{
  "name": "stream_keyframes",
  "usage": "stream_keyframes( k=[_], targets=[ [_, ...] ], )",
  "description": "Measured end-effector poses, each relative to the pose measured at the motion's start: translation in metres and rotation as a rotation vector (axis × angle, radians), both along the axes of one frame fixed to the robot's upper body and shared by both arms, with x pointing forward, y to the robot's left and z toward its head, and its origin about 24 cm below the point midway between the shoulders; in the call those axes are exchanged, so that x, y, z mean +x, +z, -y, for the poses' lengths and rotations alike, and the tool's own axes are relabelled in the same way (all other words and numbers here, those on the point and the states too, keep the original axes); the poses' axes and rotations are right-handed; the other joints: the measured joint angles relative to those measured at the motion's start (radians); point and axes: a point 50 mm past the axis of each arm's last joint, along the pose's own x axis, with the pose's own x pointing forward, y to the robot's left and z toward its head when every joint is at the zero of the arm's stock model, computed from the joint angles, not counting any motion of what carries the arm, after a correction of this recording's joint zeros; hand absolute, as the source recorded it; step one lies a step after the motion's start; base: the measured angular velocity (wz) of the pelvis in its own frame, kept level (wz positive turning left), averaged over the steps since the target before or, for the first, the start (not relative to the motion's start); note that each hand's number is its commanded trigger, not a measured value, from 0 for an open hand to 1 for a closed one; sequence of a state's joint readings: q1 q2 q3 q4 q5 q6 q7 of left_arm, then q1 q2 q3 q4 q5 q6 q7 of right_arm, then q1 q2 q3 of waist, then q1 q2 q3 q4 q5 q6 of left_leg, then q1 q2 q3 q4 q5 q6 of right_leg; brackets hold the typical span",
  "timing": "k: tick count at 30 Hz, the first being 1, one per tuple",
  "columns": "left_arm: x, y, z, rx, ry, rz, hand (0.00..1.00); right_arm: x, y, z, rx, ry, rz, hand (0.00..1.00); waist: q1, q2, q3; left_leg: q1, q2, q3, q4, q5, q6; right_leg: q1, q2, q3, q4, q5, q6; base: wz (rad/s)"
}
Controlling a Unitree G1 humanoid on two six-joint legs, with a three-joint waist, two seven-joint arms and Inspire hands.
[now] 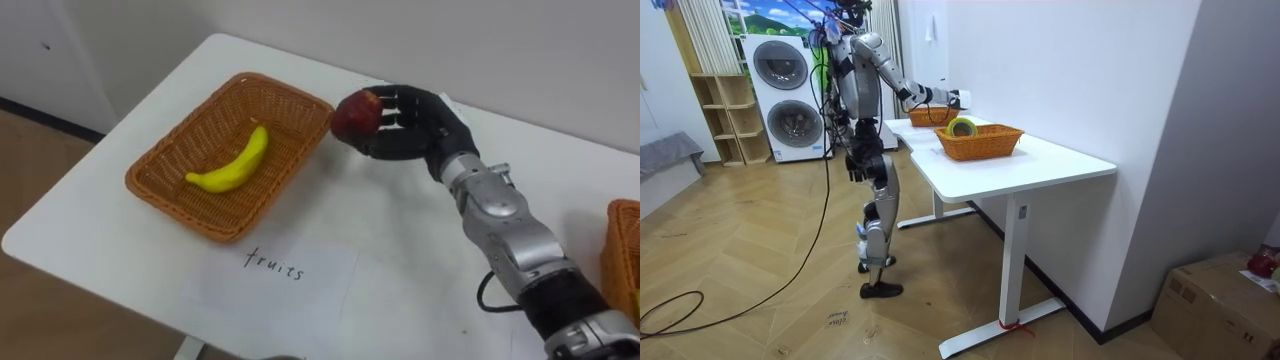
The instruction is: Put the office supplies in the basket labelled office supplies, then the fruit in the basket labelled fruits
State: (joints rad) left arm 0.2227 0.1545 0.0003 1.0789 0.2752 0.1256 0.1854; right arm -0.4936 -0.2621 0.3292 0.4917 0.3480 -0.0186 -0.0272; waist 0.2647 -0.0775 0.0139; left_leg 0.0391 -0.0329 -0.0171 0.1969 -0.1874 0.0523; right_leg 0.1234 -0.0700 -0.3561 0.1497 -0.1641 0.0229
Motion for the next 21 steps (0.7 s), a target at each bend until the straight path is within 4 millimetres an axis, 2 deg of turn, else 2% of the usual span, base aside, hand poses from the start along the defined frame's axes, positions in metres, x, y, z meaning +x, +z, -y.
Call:
stream_keyframes(
  k=[6,11,16,21],
  targets=[
    [-0.005,0.0,-0.001,-0.005,0.015,-0.011,0.0,0.0,0.017,-0.007,0.024,0.042,0.062,1.0,0.009,-0.01,-0.0076,0.002,-0.002,-0.008,0.003,0.0,0.0,0.013,0.0,-0.003,0.002,0.0,0.0,0.03],
    [-0.006,-0.001,0.0,-0.029,0.01,-0.025,0.0,0.0,0.024,-0.006,0.034,0.042,0.088,1.0,0.018,-0.018,-0.0139,0.005,-0.003,-0.017,0.003,0.0,0.0,0.02,0.0,-0.006,0.002,0.0,0.0,0.04],
    [-0.009,-0.001,-0.001,-0.043,0.029,-0.043,0.0,0.001,0.028,-0.007,0.041,0.042,0.107,1.0,0.018,-0.017,-0.0131,0.006,-0.005,-0.019,0.004,0.0,0.0,0.022,-0.001,-0.007,0.001,0.0,0.0,0.0],
    [-0.01,-0.001,-0.001,-0.047,0.032,-0.056,0.0,0.001,0.028,-0.008,0.007,0.041,0.105,1.0,0.02,-0.009,-0.0081,0.005,-0.005,-0.019,0.002,0.0,0.0,0.021,-0.001,-0.006,0.002,0.0,0.0,0.0]
  ],
)
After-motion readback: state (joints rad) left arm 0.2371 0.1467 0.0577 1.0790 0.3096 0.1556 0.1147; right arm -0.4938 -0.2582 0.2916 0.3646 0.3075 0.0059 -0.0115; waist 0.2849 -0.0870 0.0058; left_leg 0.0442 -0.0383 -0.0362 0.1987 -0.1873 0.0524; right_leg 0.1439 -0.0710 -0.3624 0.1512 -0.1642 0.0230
